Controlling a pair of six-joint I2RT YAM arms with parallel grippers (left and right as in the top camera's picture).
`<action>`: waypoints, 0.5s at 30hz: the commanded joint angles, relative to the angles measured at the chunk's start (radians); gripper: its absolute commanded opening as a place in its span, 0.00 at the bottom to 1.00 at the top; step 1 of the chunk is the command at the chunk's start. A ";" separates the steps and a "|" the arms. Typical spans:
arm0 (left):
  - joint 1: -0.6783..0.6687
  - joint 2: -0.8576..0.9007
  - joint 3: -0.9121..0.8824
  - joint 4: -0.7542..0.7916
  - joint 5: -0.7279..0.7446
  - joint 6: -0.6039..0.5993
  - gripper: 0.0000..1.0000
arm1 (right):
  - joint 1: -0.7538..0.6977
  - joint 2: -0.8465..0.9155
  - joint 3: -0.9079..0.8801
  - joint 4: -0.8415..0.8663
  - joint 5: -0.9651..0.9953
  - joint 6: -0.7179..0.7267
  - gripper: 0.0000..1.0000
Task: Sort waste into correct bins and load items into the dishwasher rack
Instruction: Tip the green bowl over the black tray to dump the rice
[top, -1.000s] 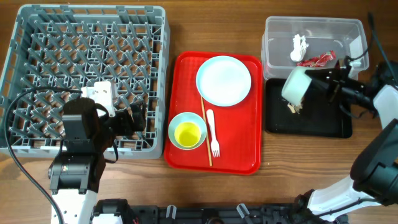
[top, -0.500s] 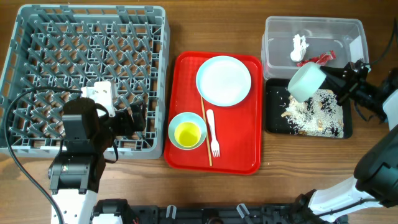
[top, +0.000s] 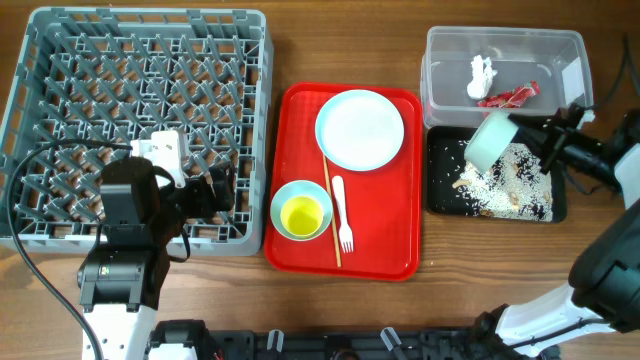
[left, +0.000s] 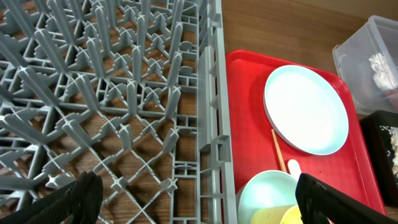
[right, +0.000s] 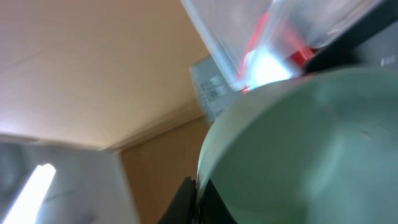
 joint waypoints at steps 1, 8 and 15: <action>0.007 0.001 0.019 0.005 0.009 -0.009 1.00 | 0.058 0.007 0.005 -0.047 -0.275 -0.436 0.04; 0.007 0.001 0.019 0.011 0.009 -0.009 1.00 | 0.119 -0.011 0.006 -0.069 0.192 -0.364 0.04; 0.007 0.001 0.019 0.011 0.009 -0.009 1.00 | 0.317 -0.241 0.057 -0.069 0.432 -0.388 0.04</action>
